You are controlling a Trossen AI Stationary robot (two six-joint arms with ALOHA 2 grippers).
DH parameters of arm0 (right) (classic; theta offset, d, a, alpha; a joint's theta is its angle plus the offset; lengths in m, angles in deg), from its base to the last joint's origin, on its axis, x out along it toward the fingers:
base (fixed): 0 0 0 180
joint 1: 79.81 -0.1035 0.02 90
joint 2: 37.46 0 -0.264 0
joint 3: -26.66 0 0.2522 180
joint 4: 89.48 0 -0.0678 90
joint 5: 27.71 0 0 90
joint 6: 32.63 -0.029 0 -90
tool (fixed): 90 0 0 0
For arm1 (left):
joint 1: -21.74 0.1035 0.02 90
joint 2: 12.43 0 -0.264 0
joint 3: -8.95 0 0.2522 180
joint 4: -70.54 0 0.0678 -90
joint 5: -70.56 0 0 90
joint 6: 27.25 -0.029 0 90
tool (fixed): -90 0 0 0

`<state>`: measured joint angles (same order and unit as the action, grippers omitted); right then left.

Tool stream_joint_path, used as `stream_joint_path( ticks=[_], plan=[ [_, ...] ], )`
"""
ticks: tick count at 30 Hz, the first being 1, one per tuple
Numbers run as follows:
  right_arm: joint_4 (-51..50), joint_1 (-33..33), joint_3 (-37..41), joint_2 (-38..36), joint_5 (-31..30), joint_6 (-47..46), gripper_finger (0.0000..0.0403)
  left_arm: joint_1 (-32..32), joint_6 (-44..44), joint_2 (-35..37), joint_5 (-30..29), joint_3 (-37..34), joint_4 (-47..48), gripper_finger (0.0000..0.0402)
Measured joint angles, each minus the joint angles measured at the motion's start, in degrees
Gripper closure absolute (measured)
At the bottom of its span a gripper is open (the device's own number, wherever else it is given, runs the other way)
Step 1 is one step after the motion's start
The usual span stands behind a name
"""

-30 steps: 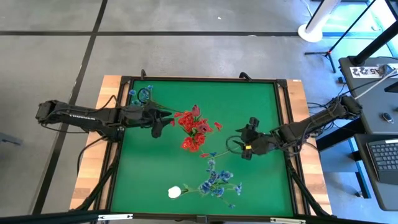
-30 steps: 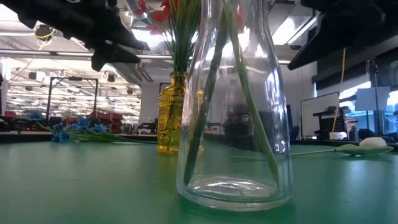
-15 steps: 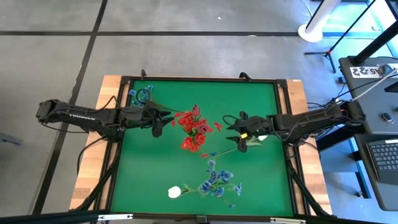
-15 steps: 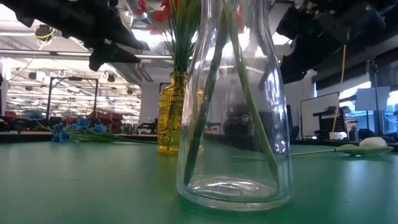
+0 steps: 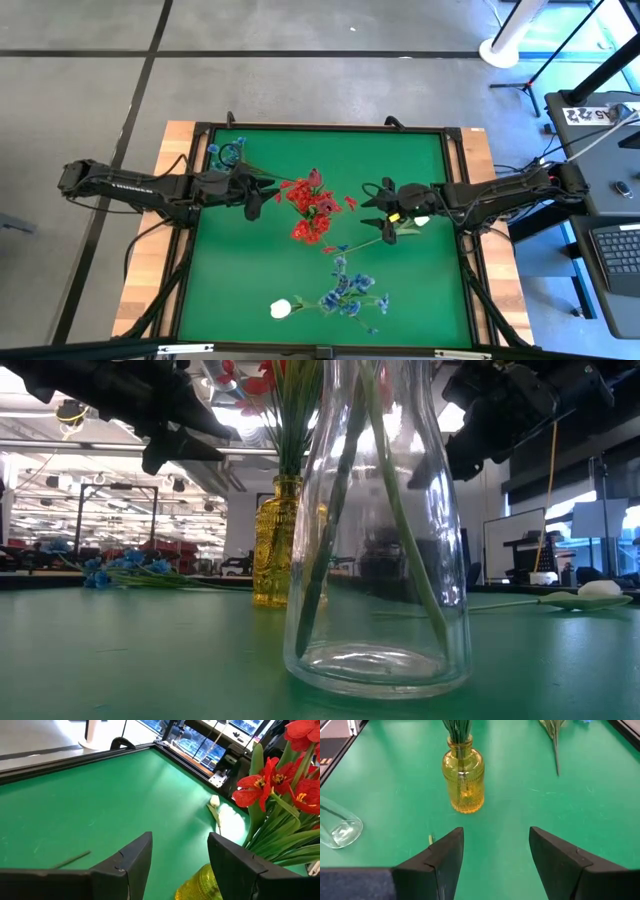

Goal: Sort flowers into vase by color
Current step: Put the blue flowers into the transparent vase

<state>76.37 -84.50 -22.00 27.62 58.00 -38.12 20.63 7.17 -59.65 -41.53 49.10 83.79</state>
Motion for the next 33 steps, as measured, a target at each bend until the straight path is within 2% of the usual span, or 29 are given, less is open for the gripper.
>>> stream_joint_path(
  ticks=[13,16,21,28,33],
  plan=[
    [0.43,1.96,0.0,0.0,1.74,1.54,0.0178,-2.43,1.07,0.0,0.11,0.0,0.15,0.0215],
    [-3.06,4.19,-0.02,0.0,0.04,1.42,0.0178,-2.45,1.73,0.0,-0.59,0.0,1.73,0.0215],
    [-12.35,9.34,-0.02,0.0,-1.54,-0.43,0.0178,-2.03,3.2,0.0,-5.32,0.0,7.95,0.0215],
    [-20.67,13.02,-0.02,0.0,2.5,-2.76,0.0178,1.87,4.3,0.0,-2.96,0.0,20.43,0.0215],
    [-20.31,13.0,-0.55,0.01,4.29,-5.18,0.0178,9.1,5.55,-0.02,-4.71,0.0,24.73,0.0215]
  ],
)
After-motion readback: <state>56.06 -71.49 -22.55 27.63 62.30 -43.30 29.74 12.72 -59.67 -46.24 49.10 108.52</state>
